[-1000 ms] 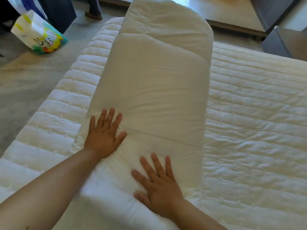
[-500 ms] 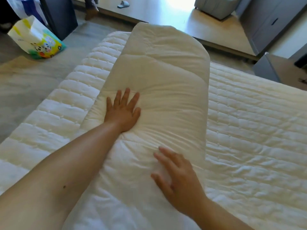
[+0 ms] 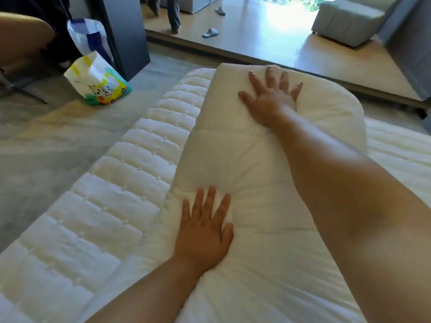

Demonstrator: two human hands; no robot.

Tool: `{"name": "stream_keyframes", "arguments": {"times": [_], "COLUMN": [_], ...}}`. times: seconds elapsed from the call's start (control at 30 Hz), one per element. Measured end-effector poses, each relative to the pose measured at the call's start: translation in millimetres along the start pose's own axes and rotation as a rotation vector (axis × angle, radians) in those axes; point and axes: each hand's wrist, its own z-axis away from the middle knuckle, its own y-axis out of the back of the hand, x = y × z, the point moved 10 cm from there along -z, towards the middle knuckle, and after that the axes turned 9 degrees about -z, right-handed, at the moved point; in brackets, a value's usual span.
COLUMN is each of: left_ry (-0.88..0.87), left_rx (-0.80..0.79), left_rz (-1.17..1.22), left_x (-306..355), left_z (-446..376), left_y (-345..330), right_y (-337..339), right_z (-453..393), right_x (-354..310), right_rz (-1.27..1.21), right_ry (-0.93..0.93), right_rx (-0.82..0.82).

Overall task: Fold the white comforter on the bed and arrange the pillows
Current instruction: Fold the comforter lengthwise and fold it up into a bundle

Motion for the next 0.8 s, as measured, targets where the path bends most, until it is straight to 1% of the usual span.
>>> {"name": "stream_keyframes", "arguments": {"times": [0.13, 0.23, 0.33, 0.47, 0.5, 0.57, 0.63, 0.7, 0.73, 0.77, 0.8], "left_ry": [0.004, -0.004, -0.009, -0.018, -0.022, -0.023, -0.014, -0.006, -0.004, -0.004, -0.003], "left_rx": [0.021, 0.031, 0.041, 0.04, 0.039, 0.056, 0.064, 0.054, 0.051, 0.039, 0.023], "left_rz": [0.004, 0.0, 0.011, 0.023, 0.023, 0.023, 0.01, 0.017, 0.026, 0.036, 0.048], "left_x": [-20.0, -31.1, -33.6, -31.5, -29.9, -27.6, -30.2, -32.6, -32.9, -32.3, -31.2], "left_z": [-14.2, -21.8, -25.9, -23.7, -23.2, -23.2, -25.6, -26.3, -26.5, -26.6, -26.5], "left_y": [-12.4, -17.2, -18.0, -15.2, -15.7, -14.4, -13.5, -11.8, -9.6, -7.5, -5.9], "right_y": [-99.0, -141.8, -150.3, -131.0, -120.5, -85.9, -33.8, 20.9, 39.0, 47.2, 45.2], "right_z": [-27.2, -31.5, -33.5, -26.7, -22.9, -9.0, 19.0, 76.9, 113.5, 150.9, 190.7], "right_x": [15.4, 32.0, 41.5, 41.3, 39.3, 29.9, 24.2, 36.7, 55.0, 78.7, 104.9], "right_rz": [0.086, 0.062, 0.027, -0.034, -0.073, -0.195, -0.395, -0.471, -0.448, -0.402, -0.365], "right_ry": [-0.077, -0.121, -0.151, -0.142, -0.13, -0.066, 0.004, 0.031, -0.011, -0.083, -0.189], "right_rx": [-0.201, -0.252, -0.25, -0.208, -0.177, -0.032, 0.188, 0.396, 0.45, 0.451, 0.4]}}
